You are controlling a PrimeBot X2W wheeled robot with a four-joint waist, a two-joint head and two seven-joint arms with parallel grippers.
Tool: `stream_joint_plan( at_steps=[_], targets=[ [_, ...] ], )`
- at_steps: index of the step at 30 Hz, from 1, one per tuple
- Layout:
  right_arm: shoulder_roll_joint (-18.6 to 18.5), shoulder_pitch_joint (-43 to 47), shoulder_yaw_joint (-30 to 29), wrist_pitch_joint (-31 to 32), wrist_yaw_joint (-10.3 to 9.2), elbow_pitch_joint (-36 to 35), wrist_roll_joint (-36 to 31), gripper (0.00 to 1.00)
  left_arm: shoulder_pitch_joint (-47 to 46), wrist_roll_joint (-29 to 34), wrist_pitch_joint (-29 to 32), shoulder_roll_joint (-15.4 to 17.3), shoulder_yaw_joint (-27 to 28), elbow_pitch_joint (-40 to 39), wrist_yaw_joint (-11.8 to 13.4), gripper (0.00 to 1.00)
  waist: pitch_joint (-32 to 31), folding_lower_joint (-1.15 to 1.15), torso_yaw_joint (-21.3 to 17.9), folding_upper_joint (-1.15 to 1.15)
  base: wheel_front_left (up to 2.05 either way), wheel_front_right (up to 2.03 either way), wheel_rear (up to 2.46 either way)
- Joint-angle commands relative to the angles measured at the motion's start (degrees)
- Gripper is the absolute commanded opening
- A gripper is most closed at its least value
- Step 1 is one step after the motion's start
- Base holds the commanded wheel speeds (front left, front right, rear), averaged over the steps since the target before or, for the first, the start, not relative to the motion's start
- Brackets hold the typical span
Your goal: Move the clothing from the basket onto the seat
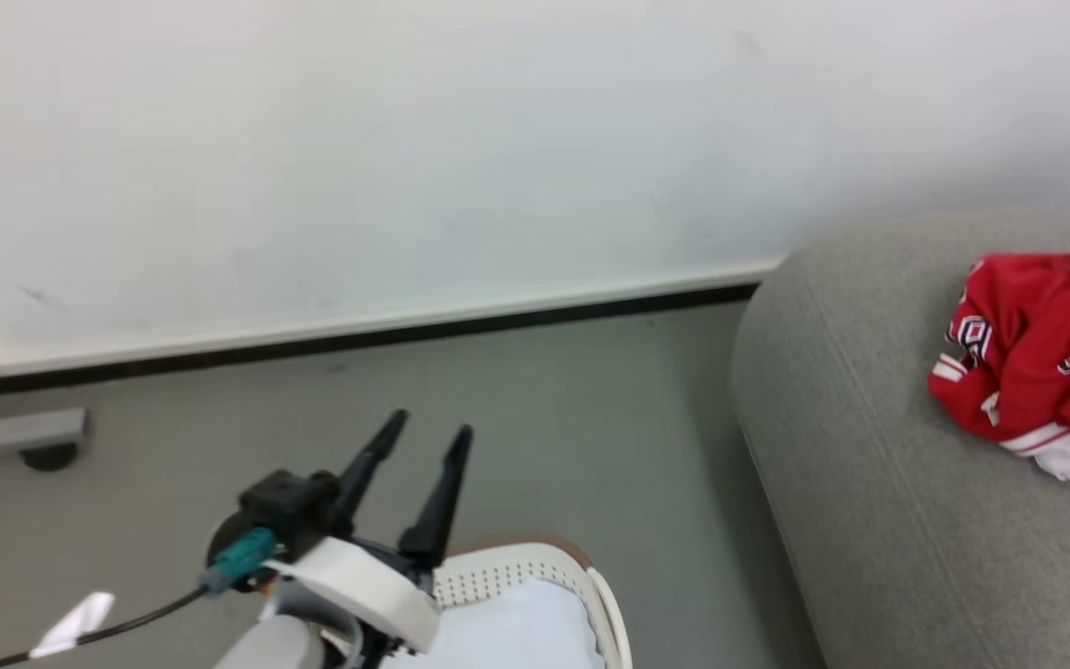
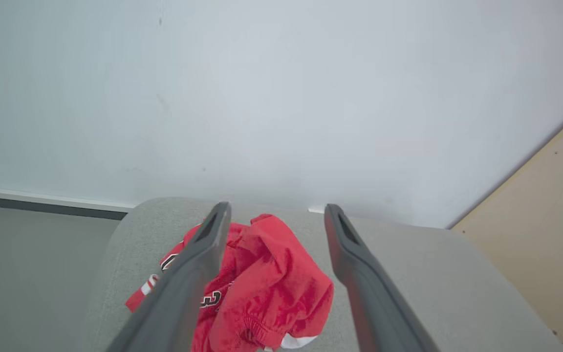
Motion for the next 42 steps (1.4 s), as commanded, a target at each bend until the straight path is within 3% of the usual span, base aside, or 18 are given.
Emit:
stream_joint_plan(
  at_steps=[1,9,22,31,42],
  targets=[
    [0.29,2.25,-0.01,-0.75,-0.13,-1.81,0.84,1.0,1.52,0.45,0.0,0.48,1.62,-0.48,0.31,1.0,-2.64,0.02,2.1,0.0,0.0,0.0,0.0],
    [5.92,12.93,-4.79,-6.14,-0.13,-12.03,1.03,1.0,6.26,1.45,-0.02,1.0,12.07,-2.05,1.85,1.0,-4.05,0.02,4.77,0.0,0.0,0.0,0.0],
    [24.98,31.81,-16.55,-20.32,-0.13,-18.2,-8.75,1.0,13.95,6.04,-0.02,-3.56,23.8,-1.28,-0.91,1.0,-4.68,0.02,6.04,0.0,0.0,0.0,0.0],
    [30.66,38.0,-14.43,-25.76,-0.13,-20.14,-10.76,1.0,17.93,11.92,-0.02,-7.55,28.89,-1.16,-4.41,1.0,-4.91,0.02,5.47,0.0,0.0,0.0,0.0],
    [32.87,39.87,-11.53,-26.15,-0.13,-21.3,-10.02,1.0,19.07,15.7,-0.03,-11.26,33.69,0.82,-7.72,1.0,-4.81,0.02,5.42,0.0,0.0,0.0,0.0]
  ],
)
